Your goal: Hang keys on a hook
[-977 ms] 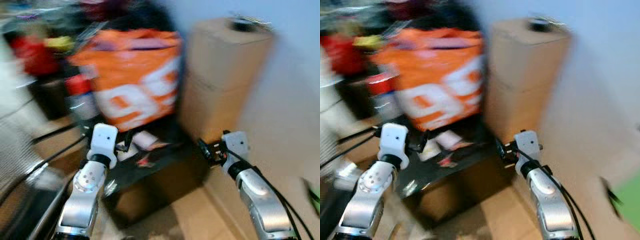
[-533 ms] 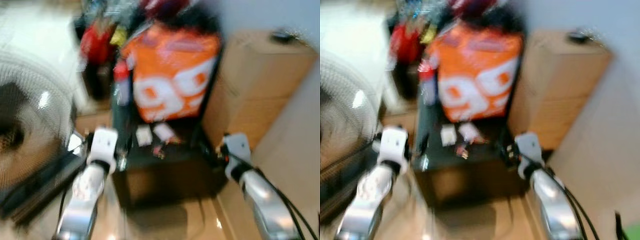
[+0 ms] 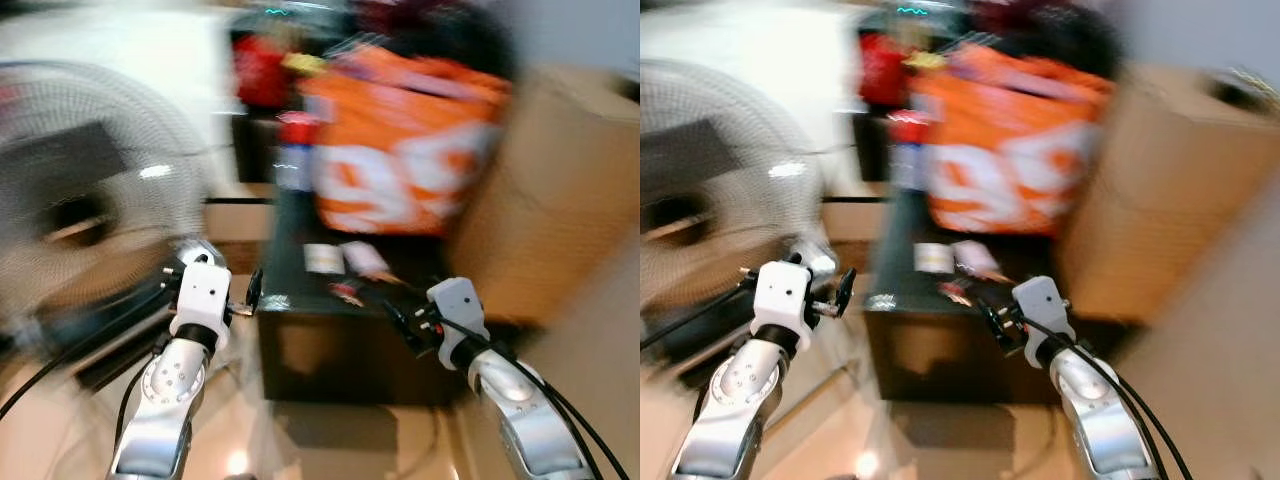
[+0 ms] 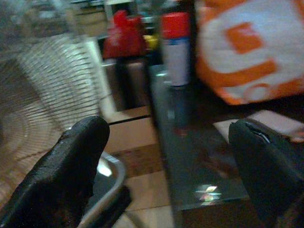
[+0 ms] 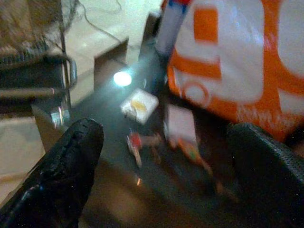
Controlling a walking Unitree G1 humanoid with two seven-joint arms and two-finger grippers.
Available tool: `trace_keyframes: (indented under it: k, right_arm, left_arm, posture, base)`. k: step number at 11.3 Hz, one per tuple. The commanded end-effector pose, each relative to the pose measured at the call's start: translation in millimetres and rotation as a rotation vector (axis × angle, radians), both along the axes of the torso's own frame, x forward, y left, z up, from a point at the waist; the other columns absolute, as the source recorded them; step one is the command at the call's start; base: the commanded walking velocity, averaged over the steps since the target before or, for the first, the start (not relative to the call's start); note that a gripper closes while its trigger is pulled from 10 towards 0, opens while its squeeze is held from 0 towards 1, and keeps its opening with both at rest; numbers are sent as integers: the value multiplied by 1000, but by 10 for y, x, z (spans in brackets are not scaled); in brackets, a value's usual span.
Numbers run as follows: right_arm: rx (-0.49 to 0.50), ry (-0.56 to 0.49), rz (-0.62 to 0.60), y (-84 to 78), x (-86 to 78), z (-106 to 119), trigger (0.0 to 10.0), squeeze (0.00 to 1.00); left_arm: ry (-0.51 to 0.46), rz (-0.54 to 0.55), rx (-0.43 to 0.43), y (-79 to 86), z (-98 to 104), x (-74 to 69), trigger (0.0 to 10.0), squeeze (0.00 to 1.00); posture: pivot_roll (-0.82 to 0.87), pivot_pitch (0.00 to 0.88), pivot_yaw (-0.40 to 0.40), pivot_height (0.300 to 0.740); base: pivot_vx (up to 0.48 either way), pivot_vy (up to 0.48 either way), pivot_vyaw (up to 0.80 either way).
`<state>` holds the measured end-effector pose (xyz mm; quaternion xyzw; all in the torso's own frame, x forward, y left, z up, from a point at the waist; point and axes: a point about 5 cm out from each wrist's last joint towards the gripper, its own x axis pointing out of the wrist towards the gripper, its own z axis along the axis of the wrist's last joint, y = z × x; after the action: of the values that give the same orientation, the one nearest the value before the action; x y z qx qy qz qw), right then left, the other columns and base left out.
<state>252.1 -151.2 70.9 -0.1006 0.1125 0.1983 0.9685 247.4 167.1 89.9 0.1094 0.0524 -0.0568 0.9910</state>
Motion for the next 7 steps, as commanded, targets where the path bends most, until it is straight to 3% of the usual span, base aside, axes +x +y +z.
trace_keyframes:
  k: [1, 7]
  right_arm:
    - [-15, -9, -54, -93, 28, 6, 10000, 0]
    - [-42, 27, -71, -162, 63, -17, 10000, 0]
  left_arm:
    - [-28, -10, 7, -9, 81, 47, 10000, 0]
    - [-27, -35, 34, 18, 110, 122, 10000, 0]
  posture:
    - [-86, 0, -37, 740]
    - [-98, 0, -35, 740]
  base:
    - [352, 0, 0]
    - [338, 0, 0]
